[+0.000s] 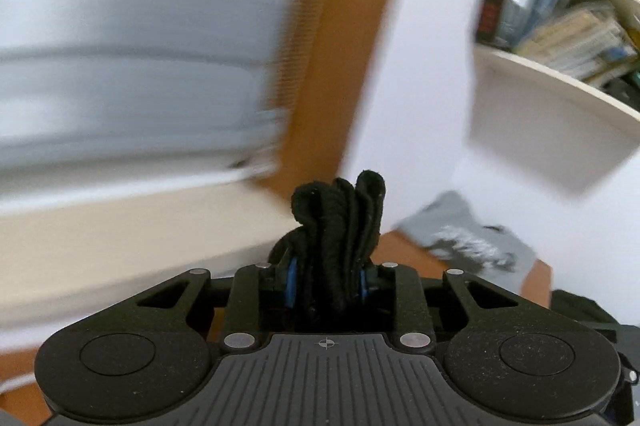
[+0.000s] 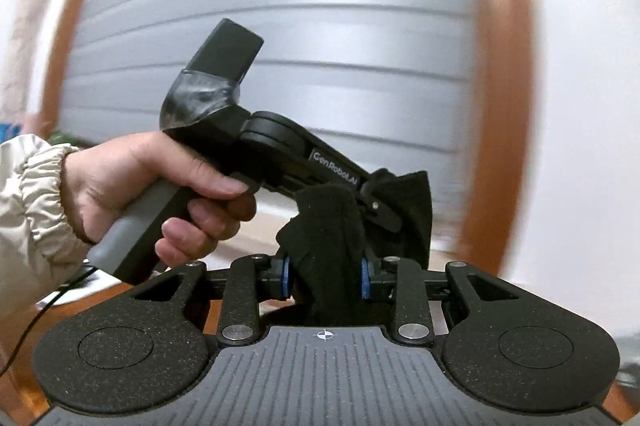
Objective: Fold clothes
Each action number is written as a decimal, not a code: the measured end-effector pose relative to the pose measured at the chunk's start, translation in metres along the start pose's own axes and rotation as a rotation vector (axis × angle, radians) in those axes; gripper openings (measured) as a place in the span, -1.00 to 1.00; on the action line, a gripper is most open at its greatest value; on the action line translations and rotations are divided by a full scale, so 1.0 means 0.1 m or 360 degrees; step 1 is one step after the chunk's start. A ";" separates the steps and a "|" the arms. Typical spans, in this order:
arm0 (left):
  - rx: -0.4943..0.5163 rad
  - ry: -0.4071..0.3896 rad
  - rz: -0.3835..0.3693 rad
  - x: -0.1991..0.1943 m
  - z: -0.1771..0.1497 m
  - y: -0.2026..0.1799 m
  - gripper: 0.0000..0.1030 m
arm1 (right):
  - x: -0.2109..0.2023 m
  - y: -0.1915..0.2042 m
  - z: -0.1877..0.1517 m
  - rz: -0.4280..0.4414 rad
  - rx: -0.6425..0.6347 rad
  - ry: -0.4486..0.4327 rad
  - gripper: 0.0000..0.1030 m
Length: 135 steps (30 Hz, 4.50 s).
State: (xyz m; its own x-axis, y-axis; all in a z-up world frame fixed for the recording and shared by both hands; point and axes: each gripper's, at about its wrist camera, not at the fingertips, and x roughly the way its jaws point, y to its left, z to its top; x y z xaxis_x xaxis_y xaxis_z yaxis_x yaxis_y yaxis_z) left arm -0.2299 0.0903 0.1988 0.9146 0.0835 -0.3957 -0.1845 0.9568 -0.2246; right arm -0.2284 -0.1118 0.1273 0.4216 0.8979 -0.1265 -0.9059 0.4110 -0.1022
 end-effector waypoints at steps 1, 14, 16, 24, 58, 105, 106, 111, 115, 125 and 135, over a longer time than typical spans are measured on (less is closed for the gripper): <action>-0.0002 0.0025 -0.0033 0.23 0.07 -0.22 -0.35 | -0.09 -0.23 -0.03 -0.0064 0.0037 0.0000 -0.41; 0.0174 0.0099 -0.0057 1.34 -0.32 -0.52 0.38 | -0.67 -1.93 -1.04 -0.0649 0.0427 0.0295 0.27; 0.0193 0.0127 0.0003 1.35 -0.50 -0.31 0.38 | -0.60 -1.83 -1.01 -0.0570 0.0391 0.0277 0.27; 0.0173 0.0156 -0.0017 1.29 -0.95 0.21 0.43 | -0.26 -1.47 -1.19 -0.0122 0.0383 0.0454 0.26; 0.0422 0.0321 -0.0194 1.40 -1.20 0.00 0.14 | 0.49 -2.29 -1.35 -0.0362 0.0125 0.0745 -0.05; 0.0241 0.0231 -0.0258 1.00 -1.16 0.84 -0.14 | -1.03 -1.31 -1.11 -0.0666 0.0470 0.0534 -0.41; 0.0236 0.0214 -0.0281 0.99 -1.16 0.82 -0.07 | -1.04 -1.34 -1.09 -0.0656 0.0494 0.0469 -0.33; 0.0267 0.0254 -0.0325 1.04 -1.22 0.71 -0.07 | -0.73 -1.46 -1.22 -0.0443 0.0631 0.0387 -0.16; 0.0285 0.0348 -0.0366 1.11 -1.24 0.67 -0.50 | -0.55 -1.59 -1.44 -0.0597 0.0615 0.0570 -0.92; 0.0290 0.0213 -0.0301 0.98 -1.04 0.61 -0.08 | -0.65 -1.76 -1.31 -0.0618 0.0587 0.0408 -0.36; 0.0380 0.0258 -0.0289 1.80 -0.66 0.17 0.50 | -0.35 -2.16 -1.64 -0.0445 0.0603 0.0525 0.06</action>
State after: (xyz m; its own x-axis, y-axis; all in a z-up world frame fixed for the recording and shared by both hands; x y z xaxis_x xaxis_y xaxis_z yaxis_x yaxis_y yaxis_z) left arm -0.0925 0.1034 0.0653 0.8521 -0.1211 -0.5091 0.0829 0.9918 -0.0970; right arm -0.0412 -0.2578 -0.0082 0.5824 0.6749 -0.4531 -0.6835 0.7083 0.1765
